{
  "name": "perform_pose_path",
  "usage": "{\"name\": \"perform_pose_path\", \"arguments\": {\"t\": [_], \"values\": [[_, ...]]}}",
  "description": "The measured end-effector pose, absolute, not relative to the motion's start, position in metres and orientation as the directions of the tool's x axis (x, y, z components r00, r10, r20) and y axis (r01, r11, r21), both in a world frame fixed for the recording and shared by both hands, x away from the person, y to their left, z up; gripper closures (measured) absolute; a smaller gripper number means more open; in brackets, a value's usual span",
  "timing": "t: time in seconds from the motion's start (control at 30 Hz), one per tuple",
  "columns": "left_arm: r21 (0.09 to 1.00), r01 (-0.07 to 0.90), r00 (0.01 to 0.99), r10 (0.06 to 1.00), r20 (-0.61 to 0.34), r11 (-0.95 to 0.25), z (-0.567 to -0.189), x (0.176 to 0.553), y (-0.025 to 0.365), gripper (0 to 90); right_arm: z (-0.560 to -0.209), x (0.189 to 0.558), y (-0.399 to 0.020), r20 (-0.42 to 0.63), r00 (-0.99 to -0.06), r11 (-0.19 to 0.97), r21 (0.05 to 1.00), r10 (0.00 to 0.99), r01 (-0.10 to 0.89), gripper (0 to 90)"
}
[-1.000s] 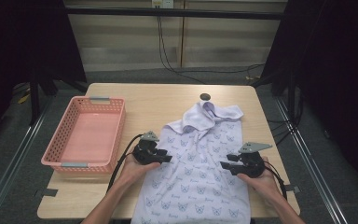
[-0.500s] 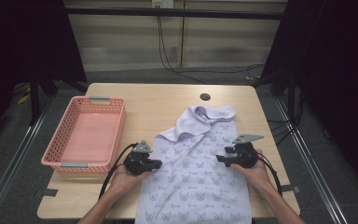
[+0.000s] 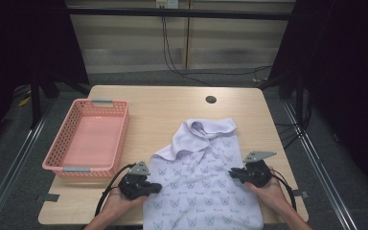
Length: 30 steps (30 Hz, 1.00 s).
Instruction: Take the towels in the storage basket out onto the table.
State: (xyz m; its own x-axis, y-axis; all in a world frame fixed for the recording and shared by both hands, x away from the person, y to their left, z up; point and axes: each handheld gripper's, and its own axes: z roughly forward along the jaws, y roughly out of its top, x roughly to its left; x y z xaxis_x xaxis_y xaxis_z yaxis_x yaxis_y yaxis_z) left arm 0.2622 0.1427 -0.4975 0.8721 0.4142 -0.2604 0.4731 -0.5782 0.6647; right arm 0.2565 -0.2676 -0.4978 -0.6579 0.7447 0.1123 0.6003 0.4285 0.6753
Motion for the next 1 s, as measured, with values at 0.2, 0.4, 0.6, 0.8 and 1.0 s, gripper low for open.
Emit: {"name": "perform_pose_path", "arguments": {"t": [0.2, 0.4, 0.6, 0.8, 1.0], "values": [[0.645, 0.462, 0.883, 0.385, -0.269, -0.608, -0.492, 0.244, 0.15, 84.4, -0.493, 0.212, -0.265, 0.155, -0.697, 0.466, 0.64, 0.701, 0.611, 82.2], [0.738, 0.461, 0.874, 0.396, -0.281, -0.493, -0.475, 0.266, 0.138, 76.7, -0.489, 0.208, -0.268, 0.234, -0.719, 0.426, 0.672, 0.654, 0.606, 67.5], [0.799, 0.452, 0.867, 0.405, -0.289, -0.397, -0.462, 0.305, 0.1, 73.5, -0.475, 0.259, -0.287, 0.165, -0.656, 0.323, 0.767, 0.736, 0.555, 65.0], [0.798, 0.463, 0.867, 0.387, -0.315, -0.387, -0.468, 0.334, 0.067, 69.4, -0.469, 0.3, -0.292, 0.139, -0.63, 0.294, 0.794, 0.764, 0.532, 63.2], [0.727, 0.496, 0.835, 0.49, -0.25, -0.475, -0.499, 0.342, 0.07, 72.9, -0.476, 0.327, -0.298, 0.131, -0.599, 0.277, 0.796, 0.79, 0.539, 58.0]]}}
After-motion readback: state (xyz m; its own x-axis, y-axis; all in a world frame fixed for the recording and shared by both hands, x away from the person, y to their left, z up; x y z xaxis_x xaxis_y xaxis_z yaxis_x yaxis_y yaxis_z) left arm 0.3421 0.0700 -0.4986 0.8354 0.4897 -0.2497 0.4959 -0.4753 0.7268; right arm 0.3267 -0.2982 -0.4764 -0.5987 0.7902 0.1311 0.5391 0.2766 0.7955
